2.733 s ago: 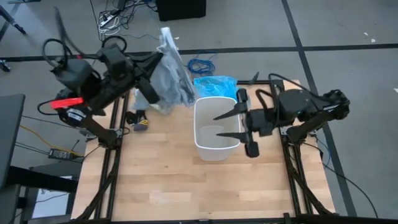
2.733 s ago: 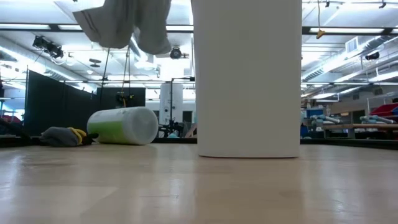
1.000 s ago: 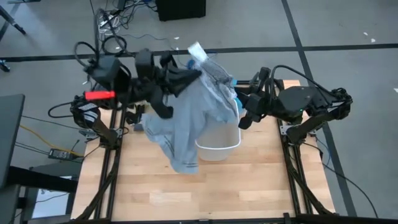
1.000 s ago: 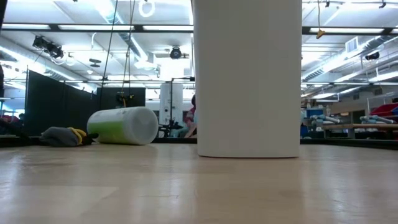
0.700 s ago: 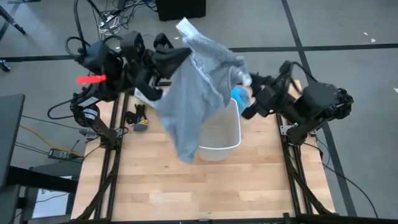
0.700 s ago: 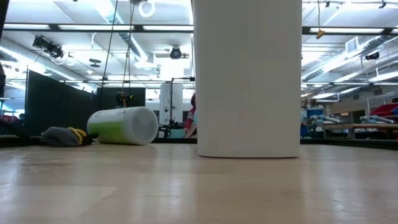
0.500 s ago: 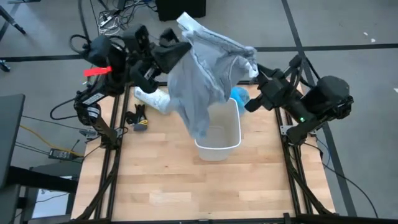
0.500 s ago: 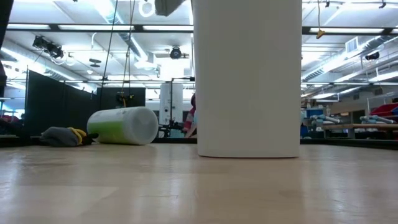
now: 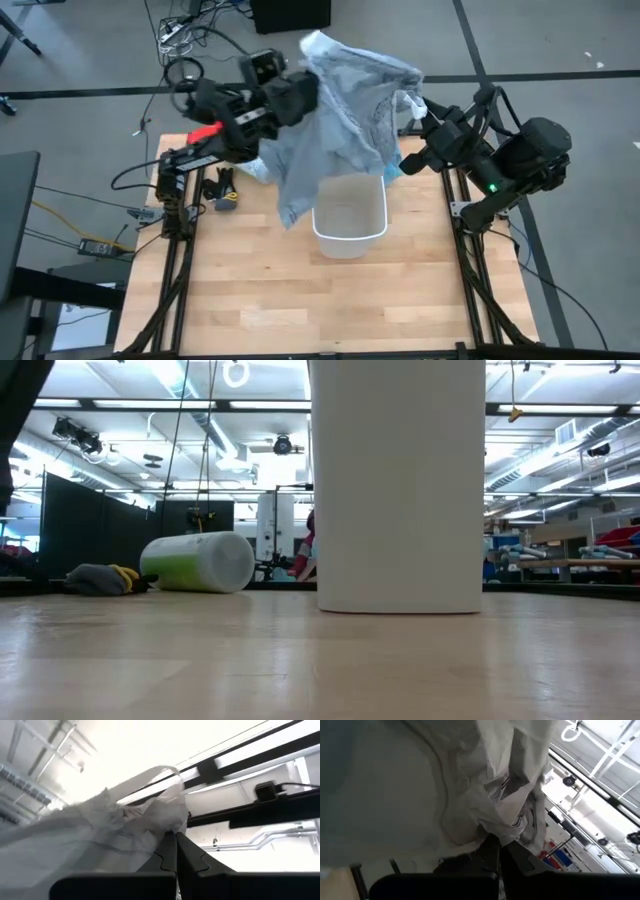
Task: Place trash/remove bag and relplace
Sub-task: Put the gray trash bag into the trash bin
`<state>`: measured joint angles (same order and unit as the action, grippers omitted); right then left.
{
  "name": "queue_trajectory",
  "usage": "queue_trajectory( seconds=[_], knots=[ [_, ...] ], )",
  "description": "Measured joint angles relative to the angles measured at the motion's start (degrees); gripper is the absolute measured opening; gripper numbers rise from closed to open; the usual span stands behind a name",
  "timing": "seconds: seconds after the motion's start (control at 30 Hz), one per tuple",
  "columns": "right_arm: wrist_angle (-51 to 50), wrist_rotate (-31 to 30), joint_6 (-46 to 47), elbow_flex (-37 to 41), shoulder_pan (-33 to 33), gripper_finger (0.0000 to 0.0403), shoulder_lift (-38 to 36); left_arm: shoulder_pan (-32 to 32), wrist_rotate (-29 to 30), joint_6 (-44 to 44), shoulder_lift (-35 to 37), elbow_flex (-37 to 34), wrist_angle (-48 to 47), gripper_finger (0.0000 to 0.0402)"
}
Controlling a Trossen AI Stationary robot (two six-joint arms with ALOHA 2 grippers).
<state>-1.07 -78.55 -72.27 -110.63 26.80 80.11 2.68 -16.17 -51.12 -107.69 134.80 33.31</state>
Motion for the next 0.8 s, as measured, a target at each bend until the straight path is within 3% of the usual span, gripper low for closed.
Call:
queue_trajectory(
  seconds=[0.27,0.47,0.63,0.8],
  knots=[
    [0.14,-0.68,-0.16,0.0,0.53,0.0,-1.11,1.07,2.42,-2.64,-3.31,-0.02,2.7,0.0],
    [0.14,-0.76,-0.04,0.0,0.51,0.0,-2.14,0.96,2.13,-4.48,-5.83,0.0,17.91,0.0],
    [0.1,-0.77,-0.27,0.0,0.51,0.0,-3.03,1.07,-0.21,-8.44,-7.26,-0.04,18.04,0.0],
    [-0.14,-0.32,-0.94,0.0,0.44,0.0,-3.86,0.67,-1.56,-5.08,-8.58,-0.11,28.33,0.0]
  ],
)
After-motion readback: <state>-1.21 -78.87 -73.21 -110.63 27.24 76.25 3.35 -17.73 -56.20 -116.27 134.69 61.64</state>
